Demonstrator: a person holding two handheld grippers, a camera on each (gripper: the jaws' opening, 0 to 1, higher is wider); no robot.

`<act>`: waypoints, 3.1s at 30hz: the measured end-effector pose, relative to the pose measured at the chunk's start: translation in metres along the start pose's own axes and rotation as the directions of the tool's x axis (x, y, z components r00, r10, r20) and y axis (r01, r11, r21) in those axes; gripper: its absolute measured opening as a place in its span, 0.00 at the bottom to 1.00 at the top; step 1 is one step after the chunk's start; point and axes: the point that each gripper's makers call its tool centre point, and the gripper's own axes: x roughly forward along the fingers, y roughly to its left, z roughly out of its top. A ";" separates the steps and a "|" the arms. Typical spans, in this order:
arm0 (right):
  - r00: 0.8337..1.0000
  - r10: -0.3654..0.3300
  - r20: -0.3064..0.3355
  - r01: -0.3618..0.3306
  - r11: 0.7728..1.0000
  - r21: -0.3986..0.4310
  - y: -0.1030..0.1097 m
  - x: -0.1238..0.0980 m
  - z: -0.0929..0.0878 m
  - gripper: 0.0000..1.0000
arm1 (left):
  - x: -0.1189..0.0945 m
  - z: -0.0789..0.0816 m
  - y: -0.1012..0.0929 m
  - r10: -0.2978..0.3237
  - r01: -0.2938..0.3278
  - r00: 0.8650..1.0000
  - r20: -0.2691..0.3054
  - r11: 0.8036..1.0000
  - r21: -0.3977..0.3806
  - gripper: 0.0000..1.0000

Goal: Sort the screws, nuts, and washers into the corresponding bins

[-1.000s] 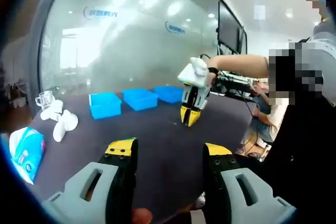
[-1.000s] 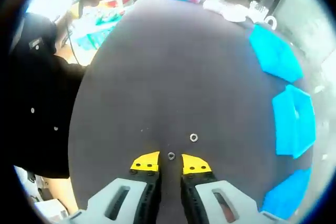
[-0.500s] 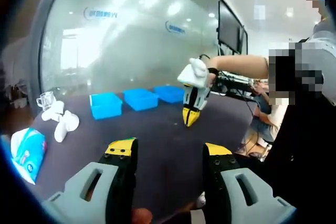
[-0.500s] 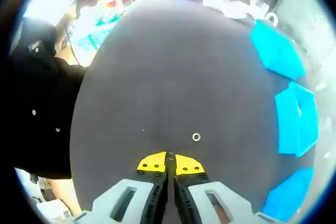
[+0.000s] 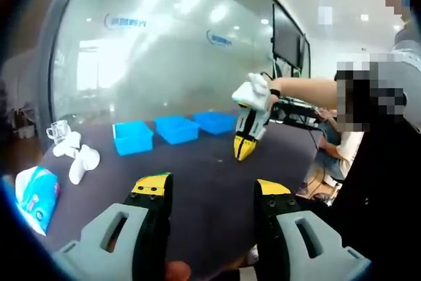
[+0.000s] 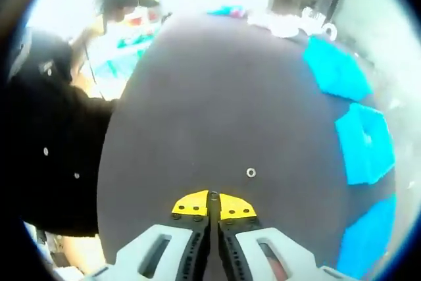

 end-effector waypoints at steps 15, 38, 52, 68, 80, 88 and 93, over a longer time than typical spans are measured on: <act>0.841 -0.417 0.344 0.310 0.894 0.325 -0.032 -0.052 0.019 0.01 | 0.002 0.009 0.001 0.058 -0.059 0.998 0.039 0.998 0.020 0.48; 0.419 -0.794 0.439 0.421 0.599 0.682 -0.130 -0.113 0.069 0.01 | -0.020 0.041 0.012 0.169 -0.173 0.974 0.150 0.985 0.015 0.50; 0.411 -0.849 0.333 0.450 0.506 0.736 -0.218 -0.102 0.089 0.01 | -0.023 0.037 0.016 0.193 -0.197 0.970 0.149 0.980 0.008 0.50; 0.419 -0.869 0.264 0.491 0.461 0.739 -0.257 -0.086 0.097 0.01 | -0.024 0.033 0.019 0.194 -0.193 0.970 0.148 0.981 -0.021 0.50; 0.410 -0.869 0.276 0.525 0.472 0.708 -0.247 -0.090 0.092 0.24 | -0.025 0.034 0.016 0.181 -0.179 0.972 0.151 0.983 -0.028 0.50; 0.432 -0.844 0.317 0.475 0.512 0.716 -0.214 -0.098 0.080 0.25 | -0.023 0.030 0.014 0.152 -0.151 0.979 0.134 0.988 -0.017 0.51; 0.449 -0.818 0.359 0.450 0.555 0.700 -0.181 -0.107 0.072 0.25 | -0.019 0.028 0.017 0.123 -0.120 0.984 0.132 0.992 -0.033 0.51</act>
